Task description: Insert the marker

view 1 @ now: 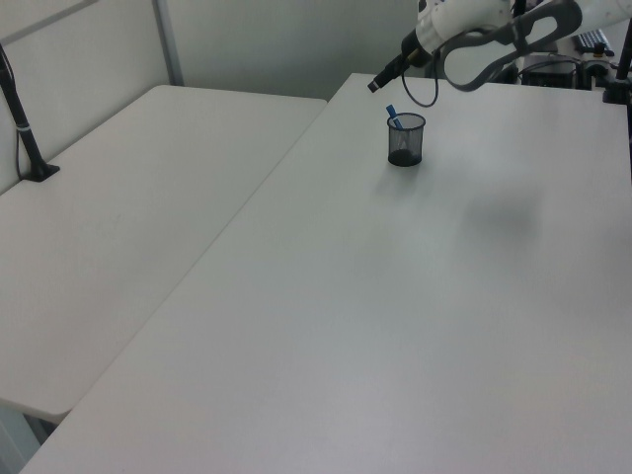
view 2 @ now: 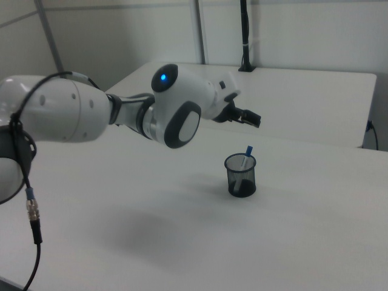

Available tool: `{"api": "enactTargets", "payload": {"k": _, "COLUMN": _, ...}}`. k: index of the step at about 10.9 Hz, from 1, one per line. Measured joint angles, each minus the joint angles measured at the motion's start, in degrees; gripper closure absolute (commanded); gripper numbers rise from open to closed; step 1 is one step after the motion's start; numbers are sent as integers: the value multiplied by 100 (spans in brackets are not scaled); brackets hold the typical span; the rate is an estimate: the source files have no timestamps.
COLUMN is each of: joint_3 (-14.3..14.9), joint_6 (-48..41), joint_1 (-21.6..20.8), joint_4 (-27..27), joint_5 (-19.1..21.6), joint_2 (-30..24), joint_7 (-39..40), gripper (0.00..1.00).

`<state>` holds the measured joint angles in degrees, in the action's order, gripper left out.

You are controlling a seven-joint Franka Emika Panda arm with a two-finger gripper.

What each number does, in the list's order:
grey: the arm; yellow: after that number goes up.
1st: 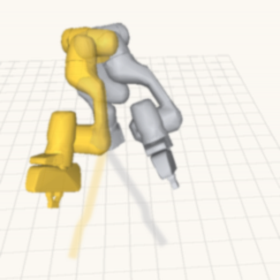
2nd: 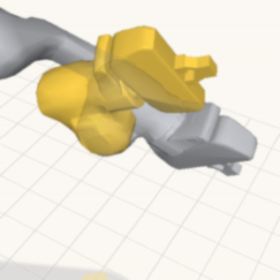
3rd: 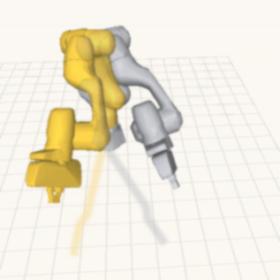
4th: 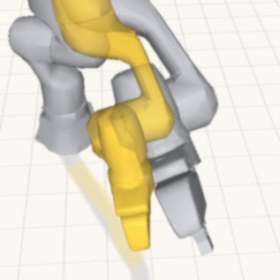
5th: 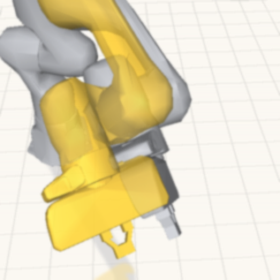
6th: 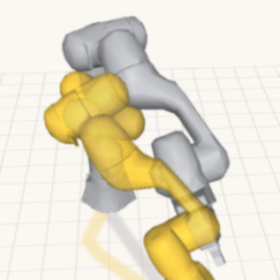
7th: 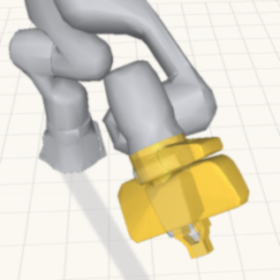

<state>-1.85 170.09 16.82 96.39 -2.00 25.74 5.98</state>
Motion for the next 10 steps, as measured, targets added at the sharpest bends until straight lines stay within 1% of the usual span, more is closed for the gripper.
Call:
{"api": "enactTargets", "payload": {"k": 2, "joint_3": -12, "joint_6": -1149, "joint_1": -109, "joint_4": -31, "joint_5": 2, "joint_2": -533, "joint_7": -186, "gripper": 0}}
{"api": "enactTargets", "payload": {"k": 5, "joint_3": -36, "joint_6": -3585, "joint_1": -526, "joint_4": -53, "joint_5": 13, "joint_2": -1718, "joint_7": -814, "gripper": 0}}
{"api": "enactTargets", "payload": {"k": 6, "joint_3": -42, "joint_6": -4398, "joint_1": -682, "joint_4": -66, "joint_5": 22, "joint_2": -2034, "joint_7": -1023, "gripper": 0}}
{"api": "enactTargets", "payload": {"k": 8, "joint_3": -33, "joint_6": -5859, "joint_1": -1024, "joint_4": -124, "joint_5": 30, "joint_2": -2466, "joint_7": -1437, "gripper": 0}}
{"api": "enactTargets", "payload": {"k": 9, "joint_3": -1, "joint_6": -6267, "joint_1": -1158, "joint_4": -133, "joint_5": 31, "joint_2": -2563, "joint_7": -1613, "gripper": 0}}
{"api": "enactTargets", "payload": {"k": 10, "joint_3": 121, "joint_6": -6757, "joint_1": -1401, "joint_4": -135, "joint_5": 31, "joint_2": -2663, "joint_7": -1823, "gripper": 0}}
